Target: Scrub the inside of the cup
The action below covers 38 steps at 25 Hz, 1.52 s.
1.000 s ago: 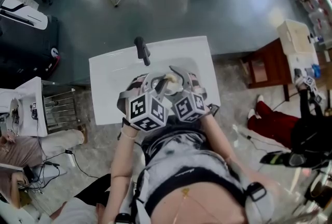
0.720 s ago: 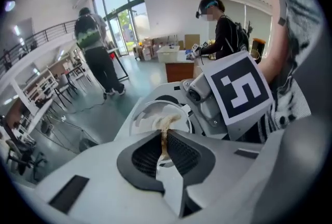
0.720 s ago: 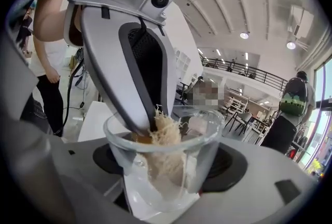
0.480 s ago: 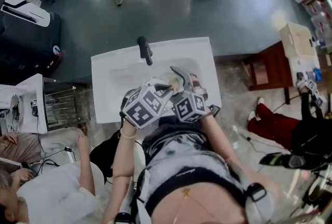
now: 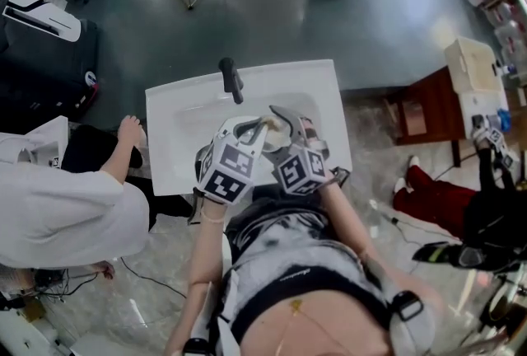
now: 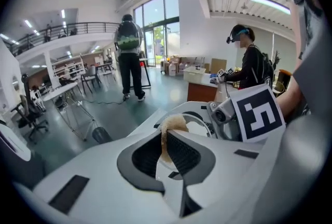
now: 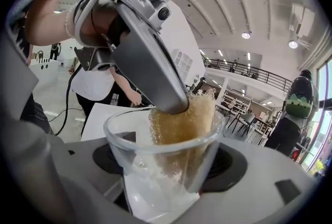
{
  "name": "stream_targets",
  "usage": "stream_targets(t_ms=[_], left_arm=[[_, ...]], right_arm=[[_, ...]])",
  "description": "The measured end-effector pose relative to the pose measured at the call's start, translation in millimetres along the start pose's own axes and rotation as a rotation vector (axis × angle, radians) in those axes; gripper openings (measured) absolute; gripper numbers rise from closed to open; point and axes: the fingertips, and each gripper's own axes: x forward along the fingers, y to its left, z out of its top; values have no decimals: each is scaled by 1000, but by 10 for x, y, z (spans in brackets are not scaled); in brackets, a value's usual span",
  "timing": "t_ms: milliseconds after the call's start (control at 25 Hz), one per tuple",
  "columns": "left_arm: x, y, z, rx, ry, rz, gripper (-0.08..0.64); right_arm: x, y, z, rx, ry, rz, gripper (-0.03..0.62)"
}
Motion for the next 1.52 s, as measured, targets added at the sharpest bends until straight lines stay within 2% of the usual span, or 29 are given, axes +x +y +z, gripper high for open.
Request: stream_targets(t_ms=[80,320,520,680,840,960,1080,1160,1360,1520], left_arm=[[10,-21,-44,27,35,16,34],[152,-196,-127,139,169,-20,34],[169,-213,-11,136,97,-13,32],[102,-299,82,52,15,-93,32],[-3,-447,101,59,53,-209,31],[23,-475,7,90,131,-231,31],[118,-457,-98,137,203,-197,31],[154,-443,-123,158,212,-165,31],[151,-165,31,171,120,26,32],[93,-85,144,174,66,82,32]], right_arm=[[-4,-34,-1,2,5,-9,397],[-24,-28,-27,0,6,-5,397],[-24,4,-36,10,1,-3,397],[-56,-78,-44,42,0,-24,397],[-94,-202,-113,48,16,-50,397],[-108,-185,-80,26,14,-43,397],[-90,-98,-33,26,3,-22,397],[-81,-71,-64,30,8,-13,397],[-76,-46,-49,16,1,-5,397],[-81,-88,20,39,-4,-1,397]])
